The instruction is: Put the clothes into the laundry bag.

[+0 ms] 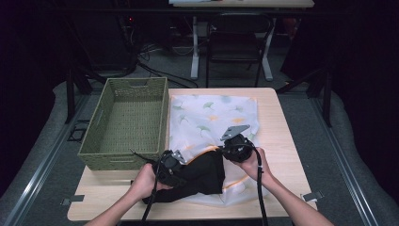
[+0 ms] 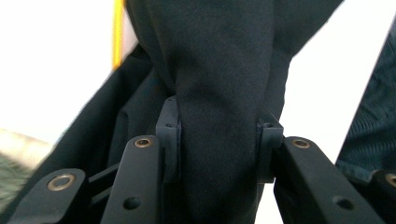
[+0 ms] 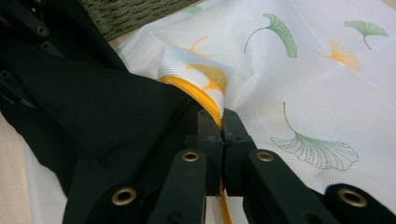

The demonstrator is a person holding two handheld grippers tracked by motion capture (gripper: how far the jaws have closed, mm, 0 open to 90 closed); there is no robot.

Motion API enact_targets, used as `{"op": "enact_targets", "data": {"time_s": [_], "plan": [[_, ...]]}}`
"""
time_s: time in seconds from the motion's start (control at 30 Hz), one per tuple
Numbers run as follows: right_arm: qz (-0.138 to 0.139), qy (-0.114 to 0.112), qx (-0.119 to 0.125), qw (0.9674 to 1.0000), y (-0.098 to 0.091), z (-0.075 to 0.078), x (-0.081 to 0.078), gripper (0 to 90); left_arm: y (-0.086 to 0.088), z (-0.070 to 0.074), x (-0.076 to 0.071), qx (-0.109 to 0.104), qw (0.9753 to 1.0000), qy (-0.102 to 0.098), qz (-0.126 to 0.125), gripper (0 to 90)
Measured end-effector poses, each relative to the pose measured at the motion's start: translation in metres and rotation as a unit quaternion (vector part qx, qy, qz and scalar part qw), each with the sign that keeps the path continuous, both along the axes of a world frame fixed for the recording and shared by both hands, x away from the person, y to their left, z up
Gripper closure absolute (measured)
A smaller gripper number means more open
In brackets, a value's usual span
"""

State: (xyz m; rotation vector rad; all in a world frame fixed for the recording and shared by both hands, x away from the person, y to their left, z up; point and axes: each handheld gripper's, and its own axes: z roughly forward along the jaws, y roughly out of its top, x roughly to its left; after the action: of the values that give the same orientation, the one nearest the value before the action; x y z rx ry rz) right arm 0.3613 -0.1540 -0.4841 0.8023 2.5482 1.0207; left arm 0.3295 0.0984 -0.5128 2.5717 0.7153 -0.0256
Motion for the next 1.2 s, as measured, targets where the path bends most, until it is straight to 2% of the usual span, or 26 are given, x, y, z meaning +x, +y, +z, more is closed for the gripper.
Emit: {"op": "enact_targets", "data": {"time_s": [0.03,0.13,0.3,0.33,0.4,0.43,0.5,0.6,0.73,0.8,0.87,0.9,0.97,1.07,1.1,1.17,1.2], "plan": [[-0.003,-0.002,0.003,1.0,0.0,0.001,-0.001,88.5,-0.001,0.002,0.001,-0.005,0.9999,0.001,0.016,64.3],[-0.005,-0.007,0.01,0.9999,0.001,0.005,-0.002,88.5,-0.005,0.011,0.006,-0.018,0.999,-0.003,0.04,64.1],[-0.006,-0.021,0.018,0.9996,0.004,0.011,-0.005,88.5,-0.016,0.02,0.017,-0.028,0.9977,-0.015,0.061,63.3],[-0.006,-0.021,0.018,0.9996,0.004,0.011,-0.005,88.5,-0.018,0.02,0.019,-0.024,0.9975,-0.019,0.063,63.3],[-0.008,-0.02,0.023,0.9995,0.004,0.013,-0.005,88.5,-0.022,0.014,0.025,-0.027,0.9967,-0.012,0.076,62.9],[-0.006,-0.021,0.024,0.9995,0.004,0.013,-0.006,88.6,-0.025,0.008,0.028,-0.021,0.9965,-0.01,0.08,62.6],[0.0,-0.016,0.023,0.9996,0.006,0.011,-0.006,88.6,-0.028,-0.004,0.031,-0.022,0.996,-0.001,0.087,61.6],[0.004,-0.005,0.011,0.9999,0.008,0.005,-0.007,88.5,-0.029,-0.01,0.032,-0.017,0.9963,-0.003,0.085,54.7],[0.005,-0.001,0.007,1.0,0.006,0.002,-0.006,88.5,-0.026,0.0,0.026,-0.008,0.9972,-0.027,0.07,37.2],[0.004,0.0,0.009,1.0,0.004,0.002,-0.005,88.5,-0.022,0.005,0.022,-0.009,0.9976,-0.032,0.061,30.6],[0.001,0.001,0.011,0.9999,0.003,0.002,-0.006,88.6,-0.018,0.009,0.013,0.008,0.9968,-0.055,0.057,23.7],[0.002,0.0,0.01,0.9999,0.002,0.002,-0.006,88.5,-0.016,0.009,0.009,0.013,0.9967,-0.059,0.054,22.0],[0.001,0.0,0.01,1.0,0.001,0.002,-0.006,88.5,-0.013,0.009,0.004,0.013,0.9973,-0.056,0.046,17.6],[0.0,0.0,0.008,1.0,0.0,0.002,-0.005,88.6,-0.012,0.003,-0.002,0.032,0.9966,-0.062,0.043,17.0],[0.001,0.001,0.008,1.0,0.0,0.002,-0.005,88.5,-0.01,0.001,-0.002,0.048,0.9961,-0.065,0.037,17.2],[0.0,0.001,0.007,1.0,0.001,0.001,-0.006,88.5,-0.011,-0.004,-0.001,0.048,0.9966,-0.057,0.036,18.8],[0.002,0.002,0.007,1.0,0.001,0.0,-0.006,88.5,-0.012,-0.008,0.0,0.062,0.996,-0.057,0.029,20.7]]}}
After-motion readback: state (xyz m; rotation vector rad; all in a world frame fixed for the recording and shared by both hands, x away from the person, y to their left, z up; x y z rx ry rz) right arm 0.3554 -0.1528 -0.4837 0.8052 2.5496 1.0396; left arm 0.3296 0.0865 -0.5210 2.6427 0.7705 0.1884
